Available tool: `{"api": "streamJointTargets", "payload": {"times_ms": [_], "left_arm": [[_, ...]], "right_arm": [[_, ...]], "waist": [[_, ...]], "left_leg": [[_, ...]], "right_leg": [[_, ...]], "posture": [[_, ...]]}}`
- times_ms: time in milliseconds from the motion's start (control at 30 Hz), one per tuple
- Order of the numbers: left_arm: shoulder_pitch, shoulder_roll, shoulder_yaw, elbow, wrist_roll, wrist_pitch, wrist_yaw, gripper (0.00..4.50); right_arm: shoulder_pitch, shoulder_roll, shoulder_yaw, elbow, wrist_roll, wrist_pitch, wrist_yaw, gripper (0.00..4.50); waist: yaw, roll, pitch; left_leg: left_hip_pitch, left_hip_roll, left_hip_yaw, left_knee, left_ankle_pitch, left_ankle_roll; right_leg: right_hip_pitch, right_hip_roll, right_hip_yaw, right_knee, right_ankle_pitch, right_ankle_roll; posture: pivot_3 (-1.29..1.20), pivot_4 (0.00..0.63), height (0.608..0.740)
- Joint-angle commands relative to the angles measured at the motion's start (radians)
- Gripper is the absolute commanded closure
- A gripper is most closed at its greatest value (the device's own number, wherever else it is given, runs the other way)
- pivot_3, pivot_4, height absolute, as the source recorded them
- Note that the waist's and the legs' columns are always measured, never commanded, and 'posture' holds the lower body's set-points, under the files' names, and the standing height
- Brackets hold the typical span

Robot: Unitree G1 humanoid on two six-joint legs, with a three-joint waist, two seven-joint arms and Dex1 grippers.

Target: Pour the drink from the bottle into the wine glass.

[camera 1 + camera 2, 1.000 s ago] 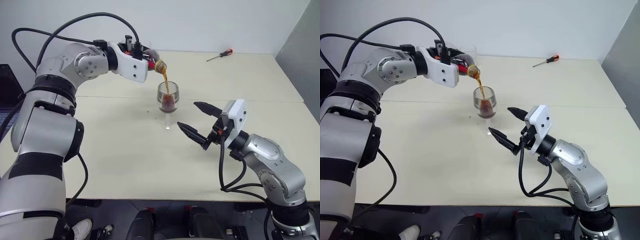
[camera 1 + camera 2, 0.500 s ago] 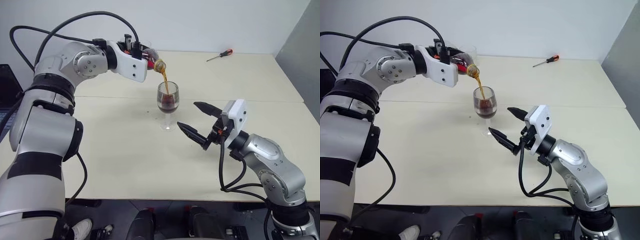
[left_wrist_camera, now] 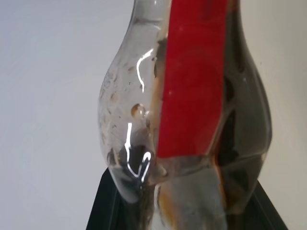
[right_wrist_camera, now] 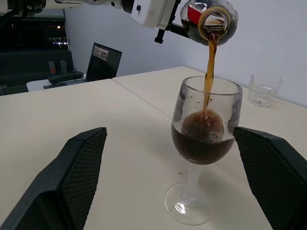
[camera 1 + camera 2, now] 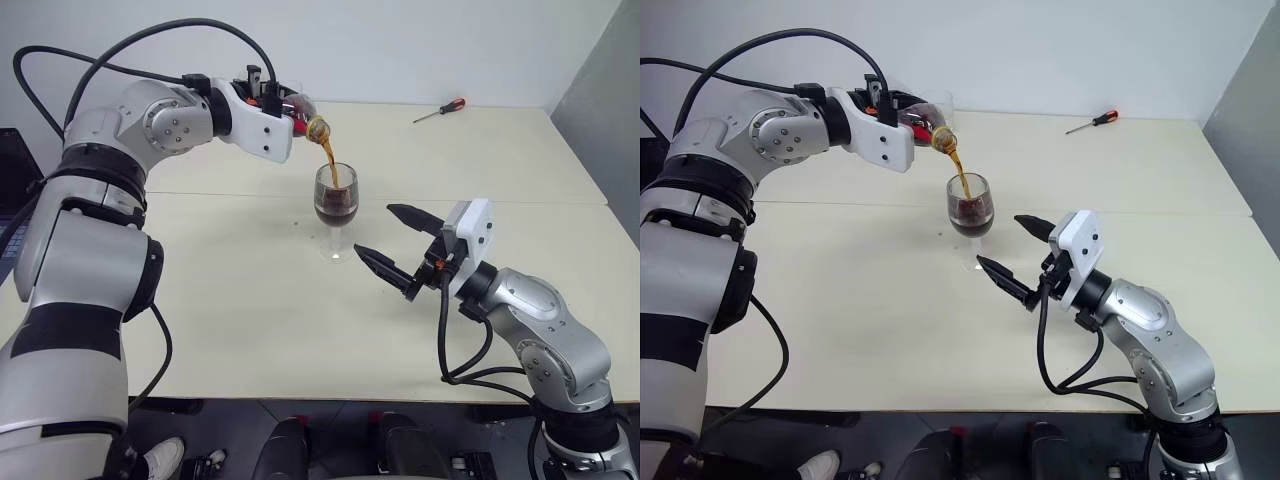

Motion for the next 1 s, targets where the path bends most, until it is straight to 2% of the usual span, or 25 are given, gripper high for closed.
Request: {"api": "streamJointTargets", "payload": {"times_ms": [33, 1000], "left_arm": [[-0.054, 0.023, 0.001, -0.003, -0.001, -0.008, 0.022, 3.36], [-0.053, 0.026, -0.009, 0.004, 0.001, -0.008, 0.035, 3.36]], "right_arm": [[-0.014, 0.002, 0.003, -0.014, -0.001, -0.023, 0.007, 0.00], [-0.016, 0.002, 0.002, -0.006, 0.000, -0.028, 0.008, 0.00]], "waist": [[0.000, 0.000, 0.000], [0.000, 0.000, 0.000]], "left_leg": [[0.000, 0.000, 0.000, 0.000, 0.000, 0.000], [0.000, 0.000, 0.000, 0.000, 0.000, 0.000]], "right_leg": [[0.000, 0.000, 0.000, 0.000, 0.000, 0.000], [0.000, 0.000, 0.000, 0.000, 0.000, 0.000]], "posture": [[0.00, 0.150, 0.740], [0.00, 0.150, 0.740]]}}
